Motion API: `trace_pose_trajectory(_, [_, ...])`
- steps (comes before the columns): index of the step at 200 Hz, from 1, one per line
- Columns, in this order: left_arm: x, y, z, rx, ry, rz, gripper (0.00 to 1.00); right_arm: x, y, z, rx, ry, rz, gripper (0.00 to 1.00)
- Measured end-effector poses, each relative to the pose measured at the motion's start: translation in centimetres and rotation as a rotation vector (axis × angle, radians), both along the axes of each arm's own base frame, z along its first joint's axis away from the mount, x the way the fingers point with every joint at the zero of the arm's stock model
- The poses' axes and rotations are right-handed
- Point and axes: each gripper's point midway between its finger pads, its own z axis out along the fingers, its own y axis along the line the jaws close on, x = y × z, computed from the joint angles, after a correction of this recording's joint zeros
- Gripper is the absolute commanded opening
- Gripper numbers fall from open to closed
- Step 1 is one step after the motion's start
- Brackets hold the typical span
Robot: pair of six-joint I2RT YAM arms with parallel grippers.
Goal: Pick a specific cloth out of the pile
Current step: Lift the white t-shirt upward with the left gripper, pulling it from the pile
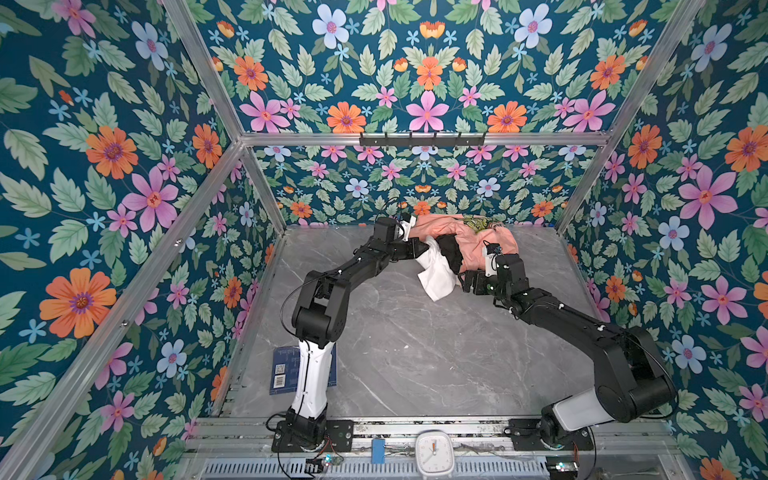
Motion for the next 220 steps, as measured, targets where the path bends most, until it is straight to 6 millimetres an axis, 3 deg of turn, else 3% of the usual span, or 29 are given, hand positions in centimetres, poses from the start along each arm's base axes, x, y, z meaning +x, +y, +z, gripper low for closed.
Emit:
trace_pose_trajectory(79, [-1.3,-1.0,4.0,-0.031,-0.056,-0.023,0.00,-0.6,-0.2,0.2,0.011,-0.002,-0.006,0.99])
trace_pose_trajectory(148, [-1.9,-0.4,5.9,-0.039,-0.084,-0.012,0.00,-0.8,-0.3,0.9,0.025,-0.019,-0.015,0.99])
trace_pose_trajectory(220, [-1.9,-0.2,9.9,-0.067,-0.158,0.002,0.00,-0.7,-0.7,1.5,0.023,-0.045,-0.034,0.99])
